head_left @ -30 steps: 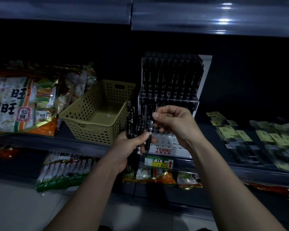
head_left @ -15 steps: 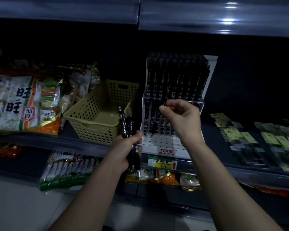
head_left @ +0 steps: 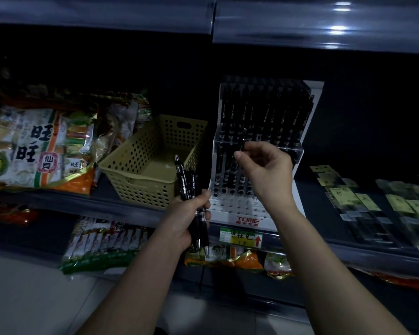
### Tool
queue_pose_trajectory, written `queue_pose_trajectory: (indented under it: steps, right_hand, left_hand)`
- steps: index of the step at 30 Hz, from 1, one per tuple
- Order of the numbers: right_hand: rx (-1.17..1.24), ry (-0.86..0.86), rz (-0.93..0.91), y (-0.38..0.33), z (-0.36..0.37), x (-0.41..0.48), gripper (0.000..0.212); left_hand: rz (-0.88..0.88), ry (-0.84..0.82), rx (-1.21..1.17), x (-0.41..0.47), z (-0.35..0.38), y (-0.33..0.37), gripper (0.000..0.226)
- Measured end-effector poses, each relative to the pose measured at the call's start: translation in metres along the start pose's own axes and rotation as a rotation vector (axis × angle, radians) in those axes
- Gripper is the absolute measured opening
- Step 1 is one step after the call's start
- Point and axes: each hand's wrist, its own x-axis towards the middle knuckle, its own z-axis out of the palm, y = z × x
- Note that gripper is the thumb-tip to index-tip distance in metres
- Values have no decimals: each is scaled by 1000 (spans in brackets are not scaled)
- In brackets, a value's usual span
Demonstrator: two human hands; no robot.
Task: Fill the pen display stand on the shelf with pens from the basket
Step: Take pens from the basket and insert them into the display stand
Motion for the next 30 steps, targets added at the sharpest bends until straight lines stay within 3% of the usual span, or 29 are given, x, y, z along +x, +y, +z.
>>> queue_pose_trajectory:
  steps: [20, 30]
  right_hand:
    - [-186, 154, -146, 8, 13, 5, 24]
    - [-329, 107, -103, 22, 18, -1, 30]
  left_hand:
    - [-24, 35, -33, -2, -1, 4, 9]
    - [-22, 37, -17, -6, 0, 7, 7]
